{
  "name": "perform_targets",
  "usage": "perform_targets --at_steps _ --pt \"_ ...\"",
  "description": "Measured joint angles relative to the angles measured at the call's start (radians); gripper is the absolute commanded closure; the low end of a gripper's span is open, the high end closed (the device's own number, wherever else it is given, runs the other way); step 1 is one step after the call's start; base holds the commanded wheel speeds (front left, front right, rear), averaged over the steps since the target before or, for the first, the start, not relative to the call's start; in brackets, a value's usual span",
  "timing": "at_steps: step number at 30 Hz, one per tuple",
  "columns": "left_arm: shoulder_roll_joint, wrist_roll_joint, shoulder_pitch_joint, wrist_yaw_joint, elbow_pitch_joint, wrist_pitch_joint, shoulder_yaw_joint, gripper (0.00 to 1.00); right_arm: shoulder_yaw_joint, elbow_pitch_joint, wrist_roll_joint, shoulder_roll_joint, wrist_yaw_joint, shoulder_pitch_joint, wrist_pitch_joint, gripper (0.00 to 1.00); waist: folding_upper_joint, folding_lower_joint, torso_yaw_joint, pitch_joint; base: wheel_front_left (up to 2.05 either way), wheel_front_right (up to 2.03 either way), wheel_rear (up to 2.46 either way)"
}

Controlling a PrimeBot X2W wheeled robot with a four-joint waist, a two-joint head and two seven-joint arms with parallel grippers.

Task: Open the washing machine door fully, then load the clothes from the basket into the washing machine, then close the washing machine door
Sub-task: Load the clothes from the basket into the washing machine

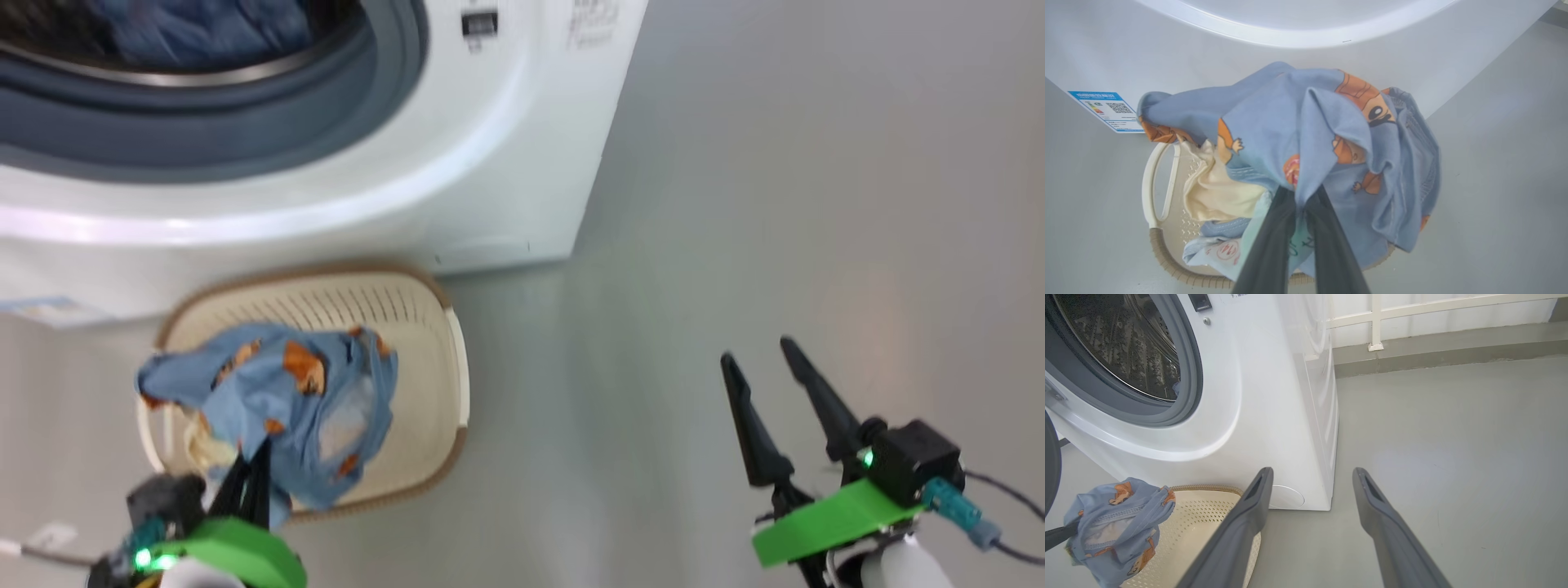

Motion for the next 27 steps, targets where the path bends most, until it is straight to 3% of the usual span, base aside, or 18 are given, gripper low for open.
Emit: perform_targets --at_steps 7,15,27 --pt "-0.017 0.024 0.149 0.002 -0.118 0.000 0.038 1.00 0.021 0.019 0.000 0.000 0.000 0.083 0.000 0.00 0.0000 0.0000 0.011 -0.153 0.00 0.00 0.00" --pt "-0.024 0.074 0.306 0.038 -0.226 0.000 0.042 1.00 0.037 0.032 0.001 -0.001 0.000 0.151 0.000 0.00 0.0000 0.0000 0.020 -0.310 0.00 0.00 0.00" --pt "-0.025 0.090 0.430 0.089 -0.378 0.000 -0.002 1.00 0.013 0.032 0.001 -0.004 0.000 0.204 0.000 0.00 0.0000 0.0000 0.037 -0.447 0.00 0.00 0.00"
